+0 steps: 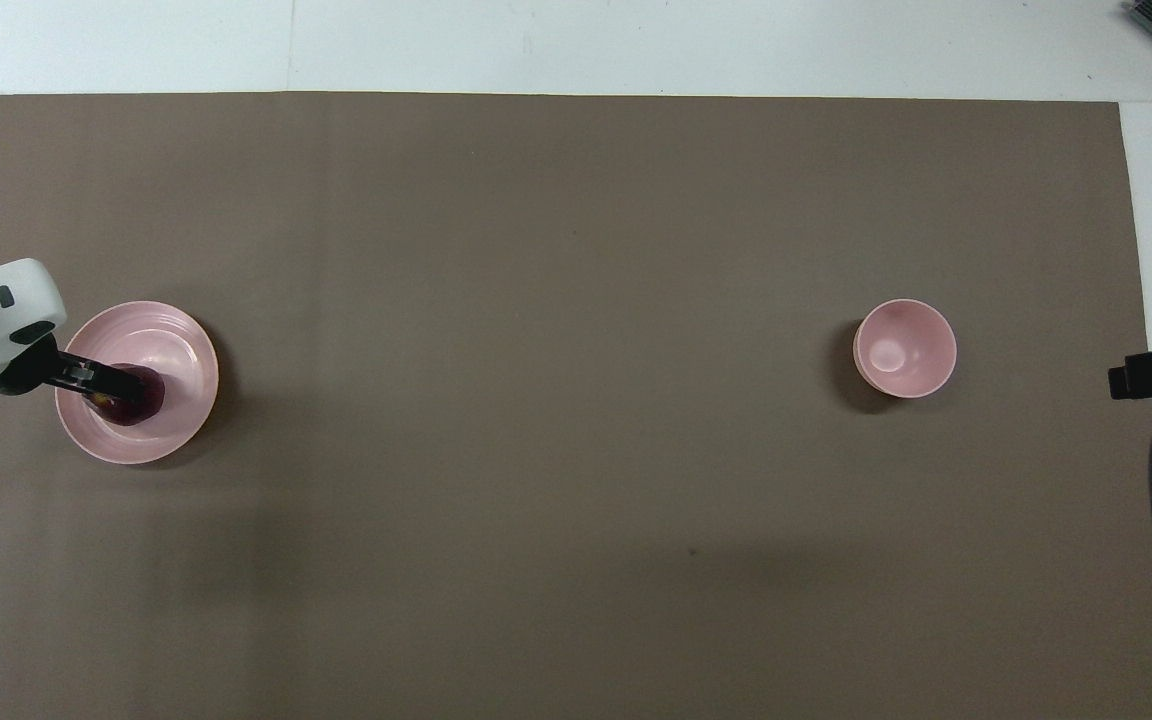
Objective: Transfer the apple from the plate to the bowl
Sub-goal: 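Lower the left gripper onto the red apple on the pink plate, then close the left gripper on the apple and lift it off the plate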
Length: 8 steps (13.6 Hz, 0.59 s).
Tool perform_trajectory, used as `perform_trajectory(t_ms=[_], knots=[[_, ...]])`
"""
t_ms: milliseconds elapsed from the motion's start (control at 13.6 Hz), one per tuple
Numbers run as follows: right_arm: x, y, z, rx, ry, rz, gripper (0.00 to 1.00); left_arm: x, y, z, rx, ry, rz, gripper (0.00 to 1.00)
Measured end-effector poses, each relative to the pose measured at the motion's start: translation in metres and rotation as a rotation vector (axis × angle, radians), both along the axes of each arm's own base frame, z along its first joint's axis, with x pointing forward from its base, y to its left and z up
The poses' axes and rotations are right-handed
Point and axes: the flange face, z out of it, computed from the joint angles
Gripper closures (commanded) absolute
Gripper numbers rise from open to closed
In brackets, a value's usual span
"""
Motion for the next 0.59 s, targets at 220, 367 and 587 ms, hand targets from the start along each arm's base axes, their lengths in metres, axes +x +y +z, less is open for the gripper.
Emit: perform_trajectory(t_ms=[220, 367, 587], knots=[[0.000, 0.000, 0.000, 0.000, 0.000, 0.000, 0.00, -0.006, -0.001, -0.027, 0.004, -0.020, -0.002, 0.00], [0.000, 0.000, 0.000, 0.000, 0.000, -0.001, 0.00, -0.011, -0.002, -0.044, 0.005, -0.025, -0.007, 0.00], [0.000, 0.000, 0.000, 0.000, 0.000, -0.001, 0.00, -0.012, -0.002, -0.052, 0.012, -0.027, -0.017, 0.00]])
